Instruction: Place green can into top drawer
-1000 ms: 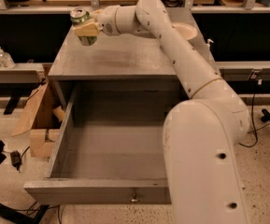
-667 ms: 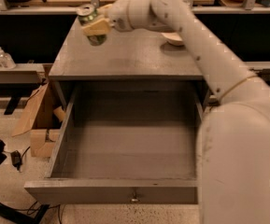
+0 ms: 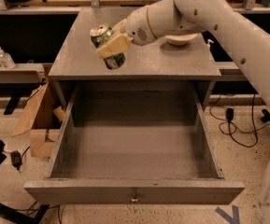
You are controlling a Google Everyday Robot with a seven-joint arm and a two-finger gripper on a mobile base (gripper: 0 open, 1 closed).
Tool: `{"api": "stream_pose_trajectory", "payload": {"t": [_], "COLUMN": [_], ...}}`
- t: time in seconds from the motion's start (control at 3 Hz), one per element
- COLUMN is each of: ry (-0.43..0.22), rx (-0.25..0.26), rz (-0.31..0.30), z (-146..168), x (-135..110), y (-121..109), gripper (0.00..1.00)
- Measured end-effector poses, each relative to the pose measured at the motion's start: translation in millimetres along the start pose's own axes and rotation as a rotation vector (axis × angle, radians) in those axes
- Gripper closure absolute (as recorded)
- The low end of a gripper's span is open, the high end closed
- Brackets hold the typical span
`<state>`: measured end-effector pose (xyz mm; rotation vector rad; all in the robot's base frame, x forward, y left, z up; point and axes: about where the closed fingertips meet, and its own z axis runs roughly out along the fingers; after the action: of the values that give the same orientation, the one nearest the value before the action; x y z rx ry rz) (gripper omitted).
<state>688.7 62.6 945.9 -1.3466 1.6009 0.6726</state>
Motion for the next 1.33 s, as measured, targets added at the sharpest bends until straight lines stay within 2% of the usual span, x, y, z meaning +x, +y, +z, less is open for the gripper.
{"api": "stream_pose_trajectory", "payload": {"t": [0.33, 0.67, 1.0, 1.33], "ry": [0.054, 0.054, -0.011, -0.153], "rx": [-0.066, -0.067, -0.087, -0.139], "rz": [0.064, 0.065, 0.107, 0.191], "z": [1, 1, 18, 54], "x": [33, 33, 53, 115], "y": [39, 39, 43, 68], "gripper": [1.00, 1.00, 1.00, 1.00]}}
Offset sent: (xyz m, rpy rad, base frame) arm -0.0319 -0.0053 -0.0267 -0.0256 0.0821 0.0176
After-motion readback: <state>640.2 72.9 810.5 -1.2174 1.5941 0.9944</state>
